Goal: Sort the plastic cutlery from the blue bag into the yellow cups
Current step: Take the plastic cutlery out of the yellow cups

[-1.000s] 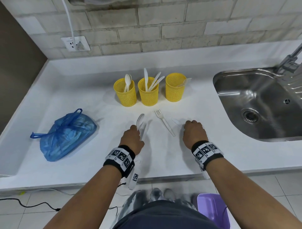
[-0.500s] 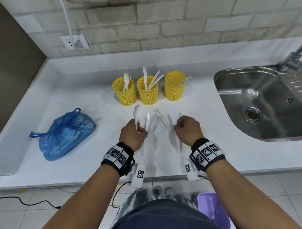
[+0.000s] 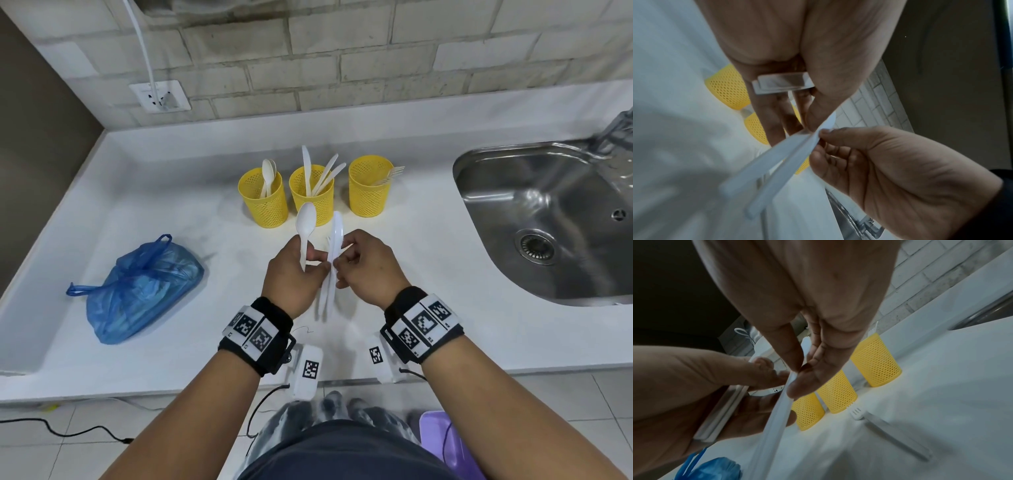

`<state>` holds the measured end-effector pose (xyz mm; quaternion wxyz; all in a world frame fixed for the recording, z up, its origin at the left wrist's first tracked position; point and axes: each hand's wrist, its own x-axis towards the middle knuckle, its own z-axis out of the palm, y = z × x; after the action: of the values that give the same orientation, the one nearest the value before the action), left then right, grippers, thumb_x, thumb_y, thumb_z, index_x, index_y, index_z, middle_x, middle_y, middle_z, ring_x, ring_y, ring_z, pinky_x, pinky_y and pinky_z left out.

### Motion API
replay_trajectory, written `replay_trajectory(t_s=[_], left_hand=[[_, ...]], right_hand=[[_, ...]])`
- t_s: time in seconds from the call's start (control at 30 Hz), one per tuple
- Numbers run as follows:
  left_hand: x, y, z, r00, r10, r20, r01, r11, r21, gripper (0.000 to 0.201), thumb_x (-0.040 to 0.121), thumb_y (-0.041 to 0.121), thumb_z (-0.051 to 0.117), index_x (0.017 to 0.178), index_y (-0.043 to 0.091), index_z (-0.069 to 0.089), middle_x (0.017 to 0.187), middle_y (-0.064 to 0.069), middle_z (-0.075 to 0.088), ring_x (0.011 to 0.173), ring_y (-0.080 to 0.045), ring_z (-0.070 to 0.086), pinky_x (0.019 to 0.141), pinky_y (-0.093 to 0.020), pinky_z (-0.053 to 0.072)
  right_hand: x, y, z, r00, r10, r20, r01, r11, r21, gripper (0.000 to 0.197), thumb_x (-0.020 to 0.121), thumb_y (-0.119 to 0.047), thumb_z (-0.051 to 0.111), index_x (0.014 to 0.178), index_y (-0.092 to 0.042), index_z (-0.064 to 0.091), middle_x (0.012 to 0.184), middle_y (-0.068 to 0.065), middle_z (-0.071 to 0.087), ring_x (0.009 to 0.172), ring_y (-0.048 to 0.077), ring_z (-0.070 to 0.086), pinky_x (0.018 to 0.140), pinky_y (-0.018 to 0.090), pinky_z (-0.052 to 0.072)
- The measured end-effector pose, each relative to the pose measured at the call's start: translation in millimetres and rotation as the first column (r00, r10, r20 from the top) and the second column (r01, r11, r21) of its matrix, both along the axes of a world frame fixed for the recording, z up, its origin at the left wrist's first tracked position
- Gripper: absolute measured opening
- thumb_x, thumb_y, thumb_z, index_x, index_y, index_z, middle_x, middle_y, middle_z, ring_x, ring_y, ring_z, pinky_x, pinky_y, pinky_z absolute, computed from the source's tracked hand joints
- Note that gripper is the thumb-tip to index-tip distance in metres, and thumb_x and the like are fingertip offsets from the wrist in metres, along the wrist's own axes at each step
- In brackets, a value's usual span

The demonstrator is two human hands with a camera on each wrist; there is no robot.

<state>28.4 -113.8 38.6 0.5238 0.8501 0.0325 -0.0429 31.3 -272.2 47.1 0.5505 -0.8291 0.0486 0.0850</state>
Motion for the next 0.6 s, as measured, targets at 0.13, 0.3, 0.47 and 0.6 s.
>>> replay_trajectory(t_s=[0.13,0.3,0.47,0.6], left_hand=[[-0.2,1.5,4.0,0.999,-0.039,-0.026,0.038,0.999,-0.023,0.032,0.083,0.019,0.068,0.076,0.043,0.047,0.097,0.017,0.074,0.084,-0.024,0.073,0.082,-0.052,0.059],[1.9,2.9,5.5,0.997,-0.050,-0.065,0.041,0.991,-0.127,0.033,0.076,0.029,0.074,0.075,0.040,0.044,0.103,0.005,0.075,0.078,-0.024,0.077,0.081,-0.057,0.059],[7.7,7.7,3.6,0.994,0.001,-0.110,-0.023,0.979,-0.200,0.039,0.076,0.018,0.077,0.073,0.042,0.047,0.104,-0.005,0.075,0.077,-0.033,0.076,0.079,-0.061,0.059],[10.9,14.2,2.0,0.988,0.046,-0.149,-0.084,0.962,-0.261,0.034,0.085,0.000,0.072,0.086,0.023,0.048,0.099,-0.010,0.076,0.078,-0.043,0.074,0.075,-0.064,0.059]], right_hand=[[5.6,0.5,1.0,1.000,-0.014,-0.004,0.014,1.000,0.014,0.016,0.093,-0.006,0.064,0.096,-0.020,0.056,0.080,0.006,0.072,0.058,0.018,0.074,0.063,0.024,0.054],[14.0,1.9,0.4,1.000,-0.009,-0.028,0.011,0.997,0.071,0.021,0.090,-0.005,0.068,0.091,-0.022,0.056,0.076,0.011,0.075,0.058,0.022,0.075,0.070,0.034,0.061],[26.4,-2.8,-2.3,1.000,-0.017,-0.025,0.016,0.999,-0.036,0.011,0.090,-0.012,0.063,0.100,-0.016,0.062,0.083,0.006,0.074,0.065,0.023,0.075,0.065,0.029,0.055],[39.6,-15.1,-22.0,0.999,0.037,-0.032,-0.047,0.922,-0.383,0.023,0.095,-0.019,0.059,0.117,-0.012,0.063,0.106,0.006,0.069,0.103,0.026,0.065,0.085,0.029,0.049]])
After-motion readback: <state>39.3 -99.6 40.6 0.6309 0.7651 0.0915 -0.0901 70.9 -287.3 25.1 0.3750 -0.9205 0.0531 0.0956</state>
